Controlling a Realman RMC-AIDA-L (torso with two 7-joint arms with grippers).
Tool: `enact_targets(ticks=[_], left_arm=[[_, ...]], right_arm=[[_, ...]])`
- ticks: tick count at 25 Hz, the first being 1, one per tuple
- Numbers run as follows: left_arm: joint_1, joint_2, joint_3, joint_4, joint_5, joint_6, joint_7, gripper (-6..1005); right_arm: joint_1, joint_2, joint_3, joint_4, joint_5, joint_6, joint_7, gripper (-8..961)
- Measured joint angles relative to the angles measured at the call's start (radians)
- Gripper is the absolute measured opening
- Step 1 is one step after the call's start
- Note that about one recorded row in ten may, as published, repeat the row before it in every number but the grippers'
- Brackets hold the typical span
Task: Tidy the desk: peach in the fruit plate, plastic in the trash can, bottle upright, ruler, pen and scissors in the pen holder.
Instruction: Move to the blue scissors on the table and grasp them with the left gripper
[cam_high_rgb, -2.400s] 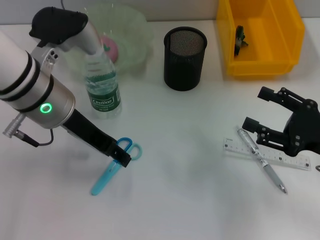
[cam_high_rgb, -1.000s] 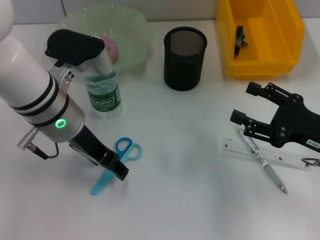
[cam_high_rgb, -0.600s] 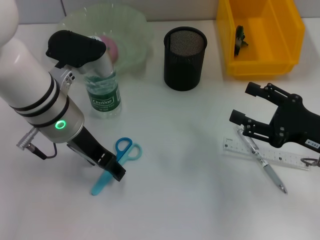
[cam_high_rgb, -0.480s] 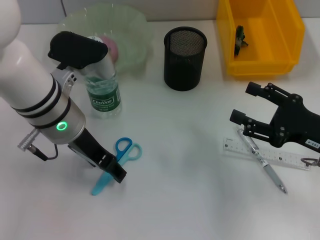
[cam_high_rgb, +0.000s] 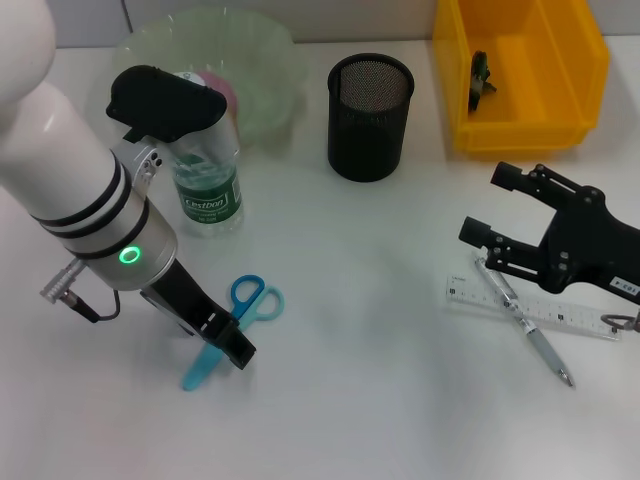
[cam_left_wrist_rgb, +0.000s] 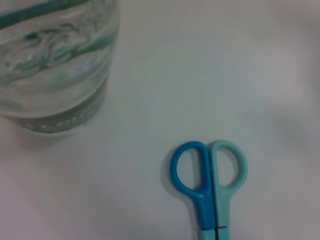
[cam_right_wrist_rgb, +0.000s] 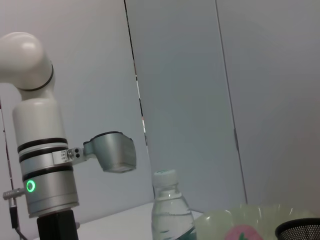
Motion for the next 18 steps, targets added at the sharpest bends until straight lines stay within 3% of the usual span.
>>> enact_targets(ticks=[18], left_arm=[[-0.015, 0.000, 0.014, -0.013, 0.004, -0.002, 0.000, 774]], right_arm=[[0.003, 0.000, -0.006, 0.002, 0.001, 0.000, 0.001, 818]])
